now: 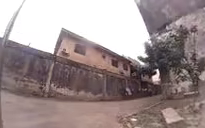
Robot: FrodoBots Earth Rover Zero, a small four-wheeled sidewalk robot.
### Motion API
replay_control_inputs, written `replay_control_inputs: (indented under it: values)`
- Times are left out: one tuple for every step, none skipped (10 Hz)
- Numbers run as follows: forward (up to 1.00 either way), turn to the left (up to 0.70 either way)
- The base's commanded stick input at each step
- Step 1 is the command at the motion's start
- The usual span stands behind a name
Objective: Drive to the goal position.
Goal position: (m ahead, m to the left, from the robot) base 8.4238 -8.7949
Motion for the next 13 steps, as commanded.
replay_control_inputs:
  values:
    - [0.69,0.03]
    - [0.68,0.02]
    - [0.66,0.02]
    - [0.59,0.65]
    - [0.56,0.28]
    - [0.56,0.28]
    - [0.56,0.12]
    - [0.61,0.03]
    - [0.7,0.03]
    - [0.77,0.03]
    - [0.81,0.03]
    - [0.81,0.03]
    - [0.81,0.03]
